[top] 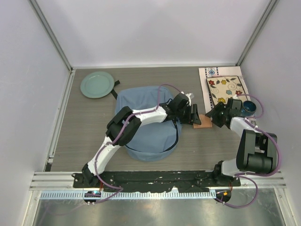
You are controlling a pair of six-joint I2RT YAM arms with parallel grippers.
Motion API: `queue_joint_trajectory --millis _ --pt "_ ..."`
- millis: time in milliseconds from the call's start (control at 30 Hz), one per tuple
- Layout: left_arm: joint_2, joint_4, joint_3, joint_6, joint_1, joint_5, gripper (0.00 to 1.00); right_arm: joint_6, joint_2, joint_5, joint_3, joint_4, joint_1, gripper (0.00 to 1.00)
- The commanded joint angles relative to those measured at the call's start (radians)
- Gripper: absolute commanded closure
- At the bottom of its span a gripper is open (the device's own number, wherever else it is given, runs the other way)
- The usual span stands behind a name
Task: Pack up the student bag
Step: Pick up the personal item from the center of the board.
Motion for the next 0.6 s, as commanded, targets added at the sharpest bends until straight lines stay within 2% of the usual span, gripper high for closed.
queue_joint_trajectory --millis 0,167,200,367,400,433,567 --pt "0.01 0.044 0.032 -0.01 0.01 0.015 0.44 -0.011 -0.018 -0.043 -0.015 0.044 -0.004 0.43" --pt "0.004 0.044 0.02 -0.021 0.013 0.009 0.6 -0.013 -0.017 -0.063 -0.027 0.044 -0.004 0.45" --pt "0.001 0.044 0.018 -0.021 0.013 0.01 0.67 -0.011 -0.017 -0.067 -0.029 0.044 -0.004 0.45" --pt "0.002 0.04 0.024 -0.019 0.014 0.012 0.87 -0.01 -0.029 -0.079 -0.035 0.039 -0.004 0.46" --pt "0.002 0.034 0.026 -0.018 0.014 0.012 0.94 -0.01 -0.034 -0.08 -0.035 0.033 -0.004 0.46" --pt "0.002 0.032 0.026 -0.015 0.014 0.012 0.98 -0.01 -0.044 -0.082 -0.035 0.03 -0.004 0.46" --pt "-0.012 0.003 0.032 0.004 0.019 0.01 1.0 -0.004 -0.081 -0.083 -0.024 0.007 -0.004 0.46"
